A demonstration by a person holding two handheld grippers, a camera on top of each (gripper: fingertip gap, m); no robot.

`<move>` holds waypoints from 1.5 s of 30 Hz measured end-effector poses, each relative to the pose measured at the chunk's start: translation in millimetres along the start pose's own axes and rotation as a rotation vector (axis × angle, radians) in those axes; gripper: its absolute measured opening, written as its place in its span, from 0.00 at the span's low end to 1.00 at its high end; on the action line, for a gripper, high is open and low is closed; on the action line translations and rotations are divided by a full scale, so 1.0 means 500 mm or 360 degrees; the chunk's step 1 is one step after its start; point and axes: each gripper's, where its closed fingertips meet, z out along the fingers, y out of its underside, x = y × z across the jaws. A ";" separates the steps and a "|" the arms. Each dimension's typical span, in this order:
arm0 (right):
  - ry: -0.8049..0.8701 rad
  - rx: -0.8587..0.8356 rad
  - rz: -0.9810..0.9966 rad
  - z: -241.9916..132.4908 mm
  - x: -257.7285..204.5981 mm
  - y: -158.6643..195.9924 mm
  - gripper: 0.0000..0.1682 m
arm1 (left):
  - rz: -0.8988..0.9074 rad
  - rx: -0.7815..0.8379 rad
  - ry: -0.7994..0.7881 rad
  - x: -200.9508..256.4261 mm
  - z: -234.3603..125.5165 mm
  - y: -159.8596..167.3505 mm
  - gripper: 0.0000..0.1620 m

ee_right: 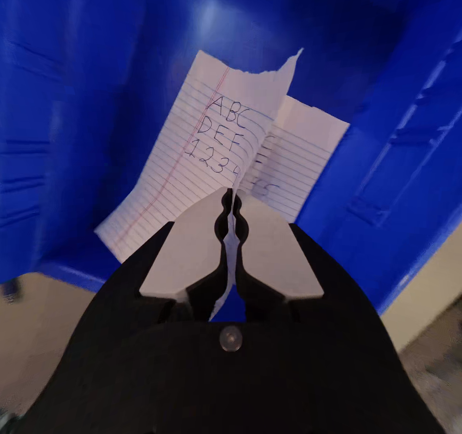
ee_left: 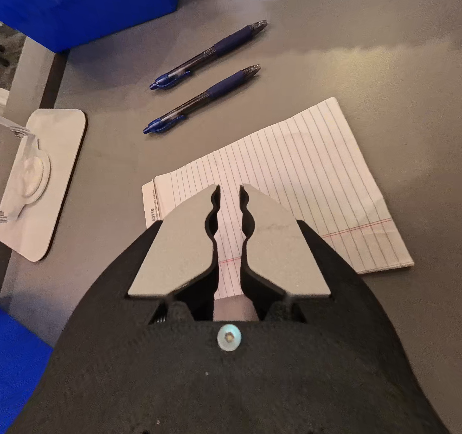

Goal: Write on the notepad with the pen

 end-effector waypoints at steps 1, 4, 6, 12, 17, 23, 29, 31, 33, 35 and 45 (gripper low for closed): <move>0.0062 -0.0044 -0.0031 0.007 0.010 0.004 0.00 | 0.0000 -0.0004 0.0000 0.000 0.000 0.002 0.09; 0.0278 -0.0193 -0.0107 0.027 0.046 0.022 0.00 | 0.0010 0.0002 -0.0006 -0.001 -0.003 0.003 0.10; 0.0462 -0.0248 -0.0175 0.020 0.067 0.024 0.19 | -0.0015 -0.0002 -0.0010 -0.004 -0.006 0.004 0.12; 0.0664 0.0093 -0.0217 -0.114 0.039 -0.020 0.52 | -0.0112 0.0039 -0.0064 -0.035 -0.042 0.004 0.28; 0.0472 0.0393 -0.0351 -0.220 -0.113 -0.025 0.59 | -0.0265 0.0001 -0.0078 -0.081 -0.085 0.033 0.39; 0.0042 0.0635 -0.0727 -0.241 -0.405 0.027 0.53 | -0.0553 0.0092 -0.0020 -0.133 -0.139 0.067 0.45; -0.0181 0.0551 -0.0514 -0.129 -0.514 0.109 0.28 | -0.0550 -0.0011 0.0060 -0.135 -0.112 0.112 0.38; -0.0168 0.0406 -0.0422 -0.079 -0.500 0.136 0.22 | -0.0491 -0.0051 0.0088 -0.128 -0.090 0.117 0.39; -0.0142 0.0289 -0.0389 -0.044 -0.489 0.154 0.17 | -0.0412 -0.0131 0.0121 -0.118 -0.067 0.126 0.41; -0.0220 0.0156 -0.0363 -0.019 -0.501 0.176 0.17 | -0.0399 -0.0172 0.0172 -0.108 -0.049 0.132 0.42; -0.0177 -0.0013 -0.0415 0.017 -0.500 0.195 0.07 | -0.0526 -0.0347 0.0211 -0.073 -0.021 0.147 0.42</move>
